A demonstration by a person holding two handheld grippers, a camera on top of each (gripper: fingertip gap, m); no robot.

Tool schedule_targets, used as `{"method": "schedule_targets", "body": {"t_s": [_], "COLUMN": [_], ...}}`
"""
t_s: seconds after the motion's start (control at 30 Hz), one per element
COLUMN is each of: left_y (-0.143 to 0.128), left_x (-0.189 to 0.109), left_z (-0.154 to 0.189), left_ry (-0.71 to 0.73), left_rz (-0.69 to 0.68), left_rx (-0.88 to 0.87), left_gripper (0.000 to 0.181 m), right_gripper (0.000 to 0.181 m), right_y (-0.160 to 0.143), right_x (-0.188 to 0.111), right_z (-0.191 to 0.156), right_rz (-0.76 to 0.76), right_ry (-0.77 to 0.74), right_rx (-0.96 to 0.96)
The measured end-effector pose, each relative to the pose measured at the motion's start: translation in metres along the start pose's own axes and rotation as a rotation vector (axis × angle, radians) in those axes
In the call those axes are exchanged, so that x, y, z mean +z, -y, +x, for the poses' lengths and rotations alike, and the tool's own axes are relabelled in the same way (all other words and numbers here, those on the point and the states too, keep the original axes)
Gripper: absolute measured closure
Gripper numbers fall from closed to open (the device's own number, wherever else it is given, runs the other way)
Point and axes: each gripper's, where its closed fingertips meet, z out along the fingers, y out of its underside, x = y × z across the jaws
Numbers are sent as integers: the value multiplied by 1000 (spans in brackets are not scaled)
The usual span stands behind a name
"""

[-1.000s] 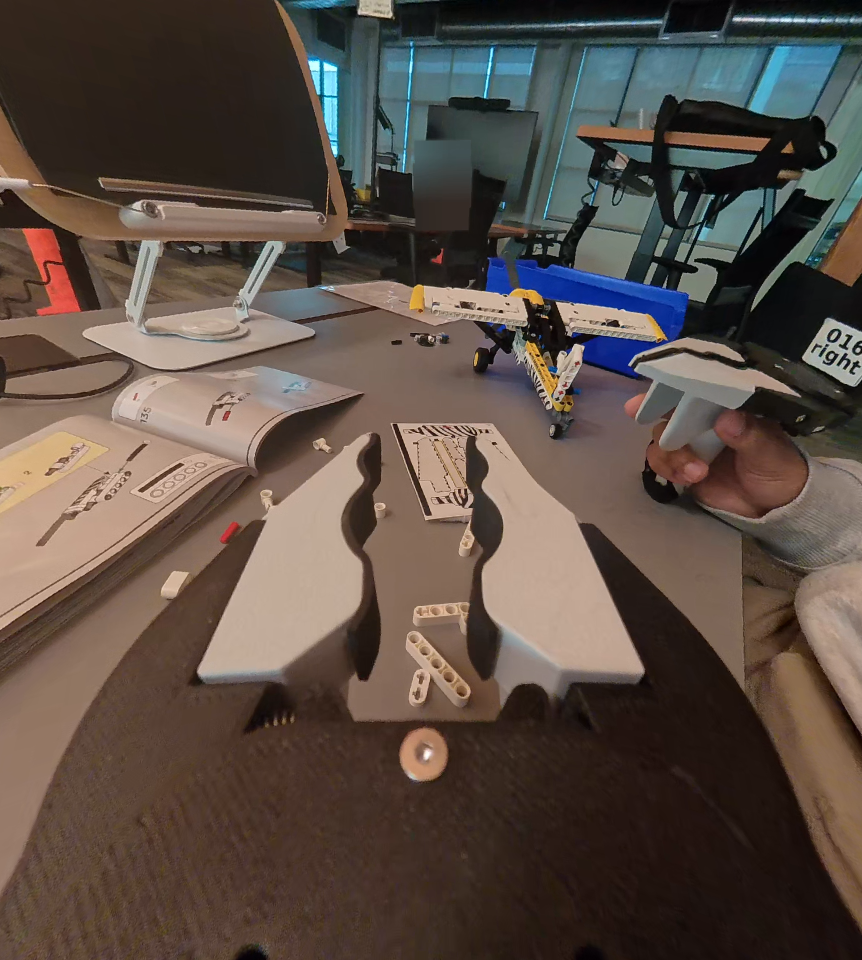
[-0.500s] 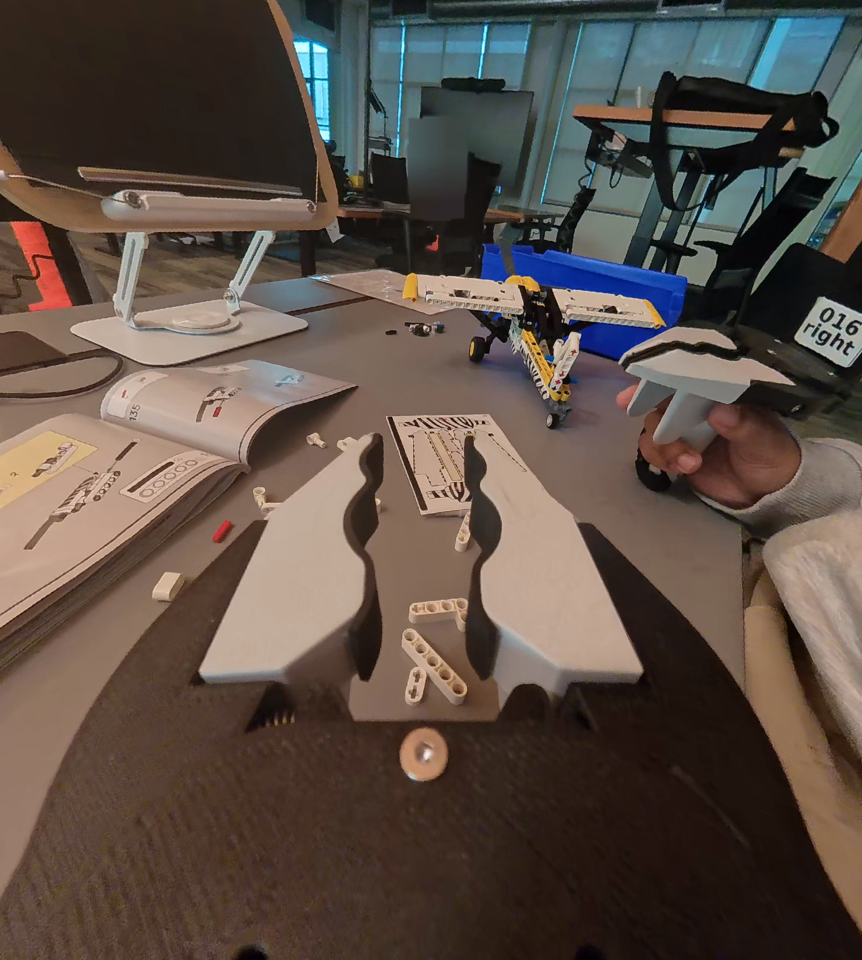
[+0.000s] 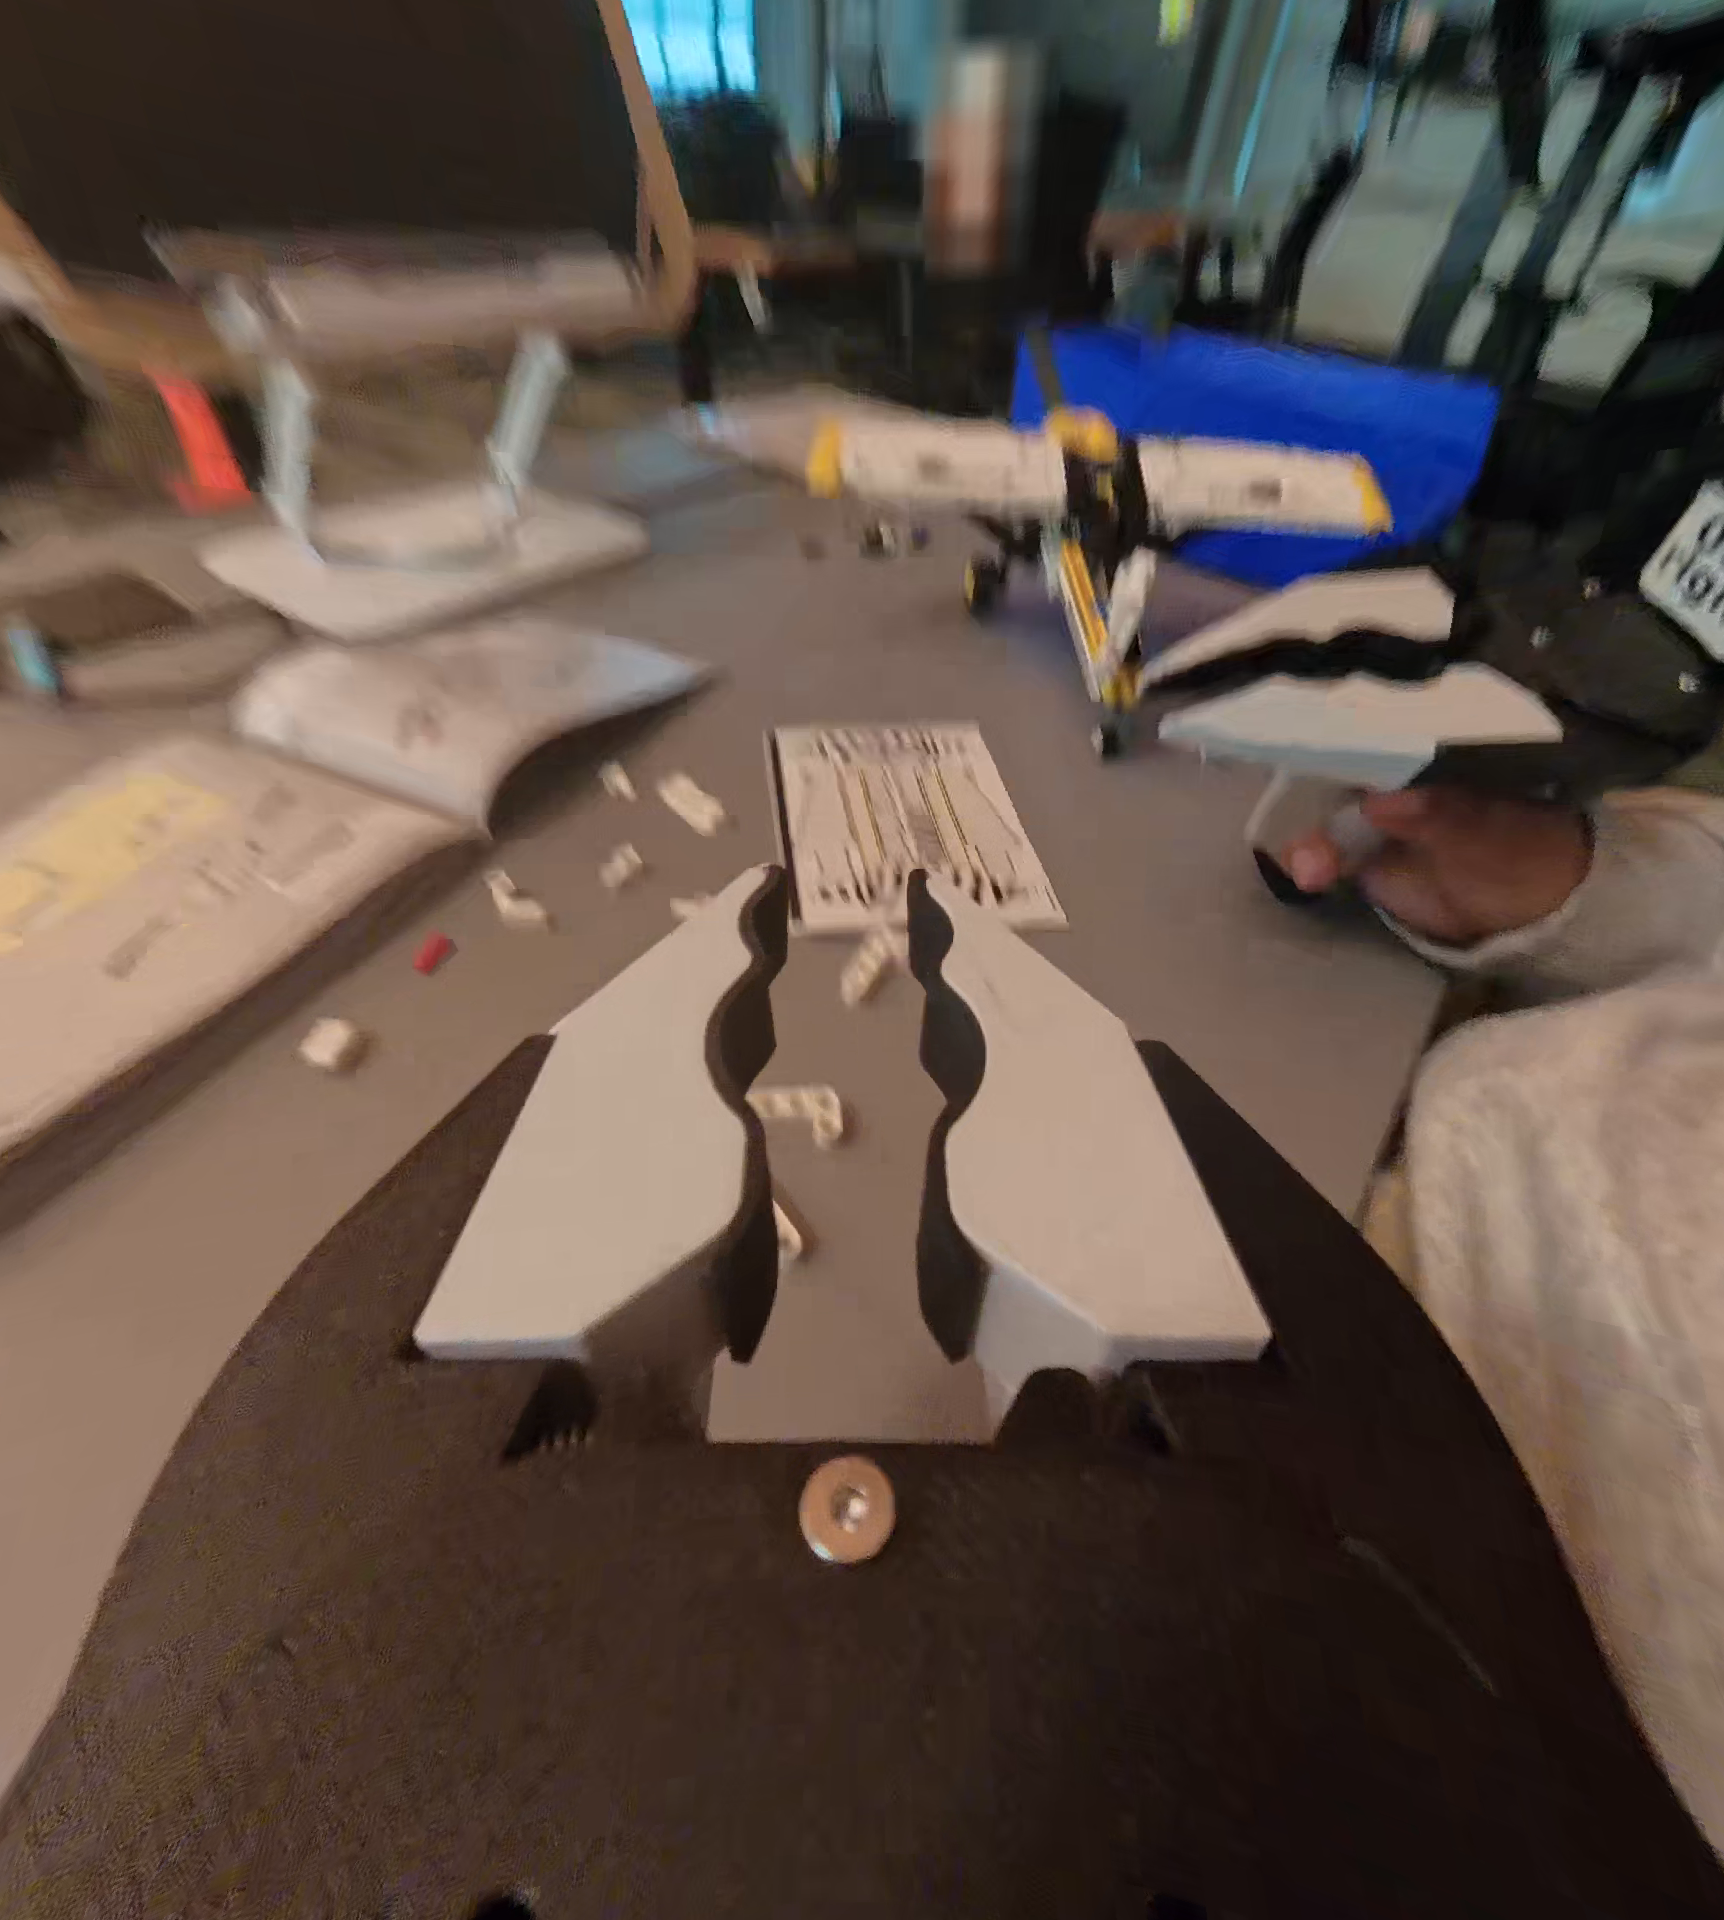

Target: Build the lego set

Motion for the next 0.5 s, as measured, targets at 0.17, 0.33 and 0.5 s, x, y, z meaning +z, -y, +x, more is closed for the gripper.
{"method": "schedule_targets", "body": {"t_s": [0.17,0.33,0.5], "left_y": [-46,-65,-78], "left_x": [6,14,26], "left_z": [11,25,2], "left_ry": [-89,-222,-27], "left_rz": [-335,-419,-496], "left_rx": [47,-104,12], "left_gripper": [181,170,165], "right_gripper": [172,172,172], "right_y": [1,1,1], "right_x": [-1,0,-1], "right_z": [2,-1,0], "right_rz": [10,6,7], "right_ry": [-1,-5,-11], "right_rx": [16,-13,-16]}}
